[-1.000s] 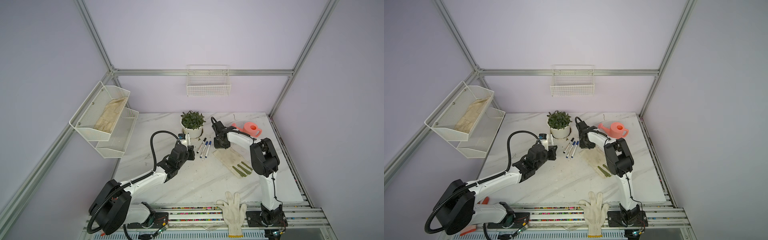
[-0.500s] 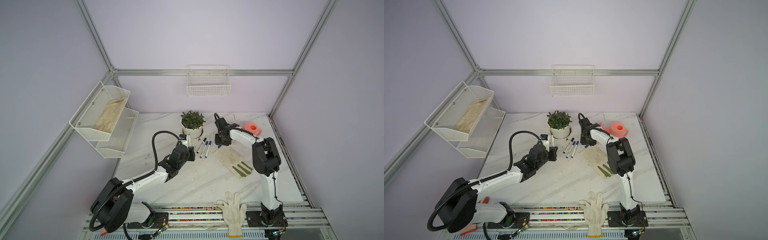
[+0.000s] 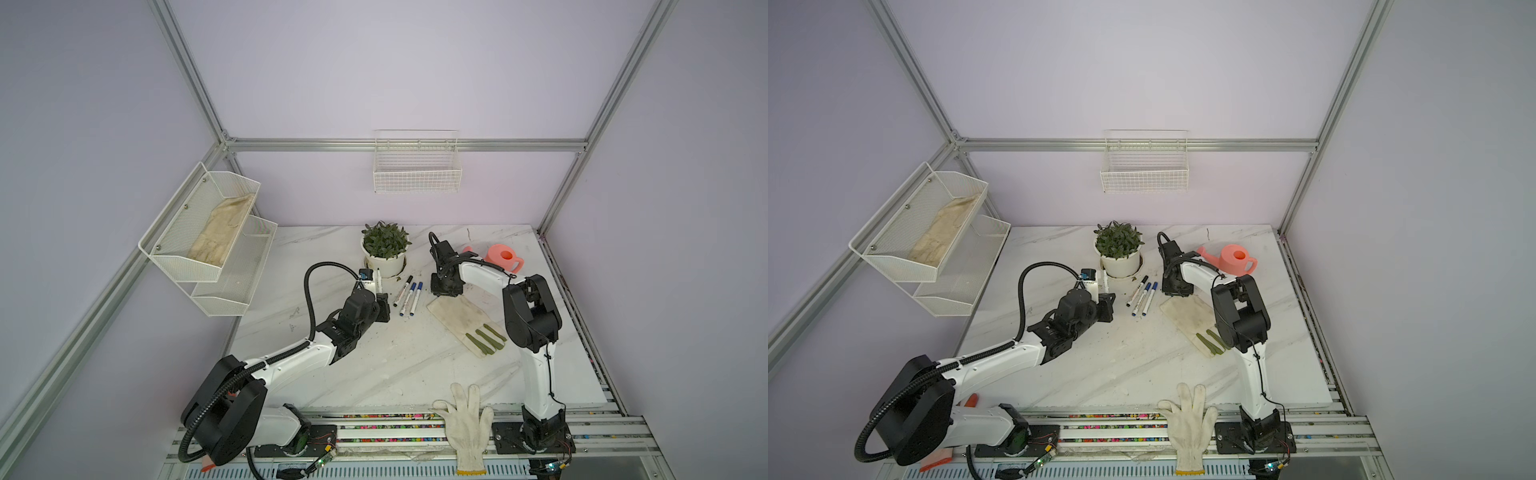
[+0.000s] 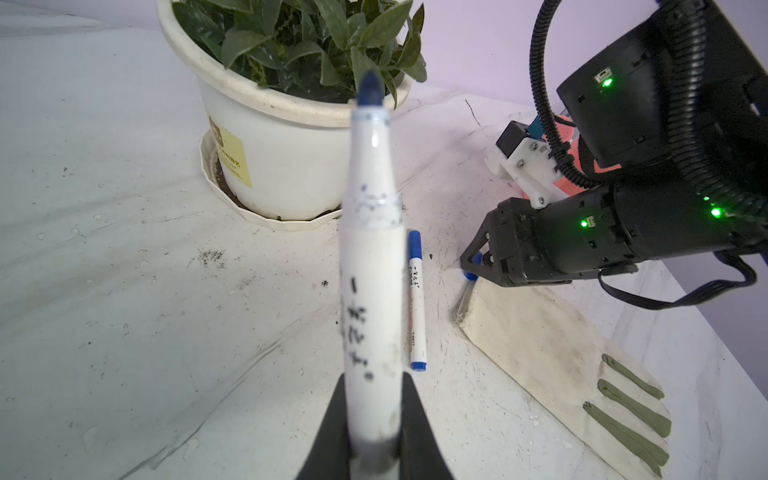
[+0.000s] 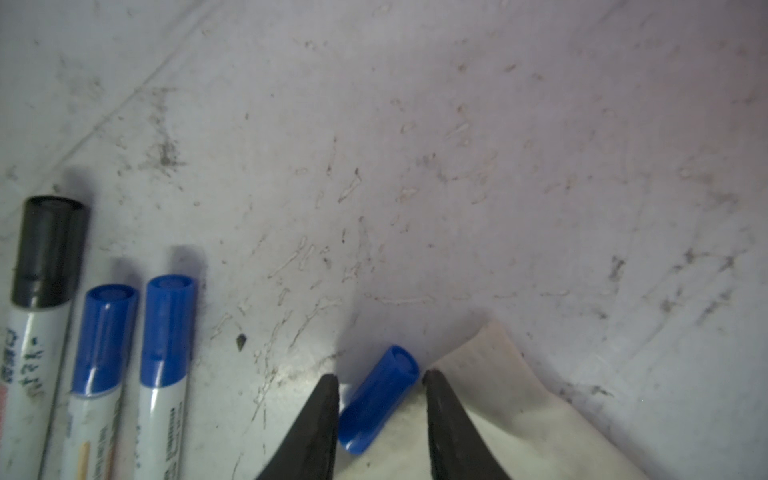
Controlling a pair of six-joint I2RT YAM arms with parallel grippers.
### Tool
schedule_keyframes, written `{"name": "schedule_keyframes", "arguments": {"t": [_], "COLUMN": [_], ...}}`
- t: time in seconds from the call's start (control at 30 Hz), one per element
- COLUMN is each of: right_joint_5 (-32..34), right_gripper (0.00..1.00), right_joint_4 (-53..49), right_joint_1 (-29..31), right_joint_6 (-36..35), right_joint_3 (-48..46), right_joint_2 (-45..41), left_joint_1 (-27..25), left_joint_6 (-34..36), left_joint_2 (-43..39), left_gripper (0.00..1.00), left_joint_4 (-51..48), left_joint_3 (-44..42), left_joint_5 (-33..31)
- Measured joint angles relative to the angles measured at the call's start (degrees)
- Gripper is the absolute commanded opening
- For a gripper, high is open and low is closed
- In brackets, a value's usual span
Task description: Insert the pens into the pen caps
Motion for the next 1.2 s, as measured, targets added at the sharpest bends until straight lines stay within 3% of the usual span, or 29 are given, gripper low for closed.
{"name": "schedule_keyframes", "arguments": {"t": [0.27,0.47,0.87,1.2], "right_joint_5": [1.55,1.84,4.04,6.58], "right_gripper": [0.16,0.09,0.13,0.32], "right_joint_4": [0.39,0.42,0.79,2.23], "right_joint_1": [1.27,1.51,1.11,0.48], "right_joint_6": [-1.84,-2.73,-3.17,-3.78], "right_joint_3": [0.11,1.31,0.81,-1.6], "right_joint_2": [0.5,0.79,0.33,-0.2], "left_joint_1": [0.0,0.0,0.0,0.0], "left_joint_6": [-0.02,-0.04,-0.07,-0.07], "left_joint_2": [0.0,0.0,1.49,1.55], "left_gripper": [0.0,0.0,0.0,0.0], "left_joint_4": [0.02,0.02,0.0,0.0], "left_joint_3": [0.0,0.0,0.0,0.0], "left_joint_5": [0.13,0.74,2.64,3.23]}}
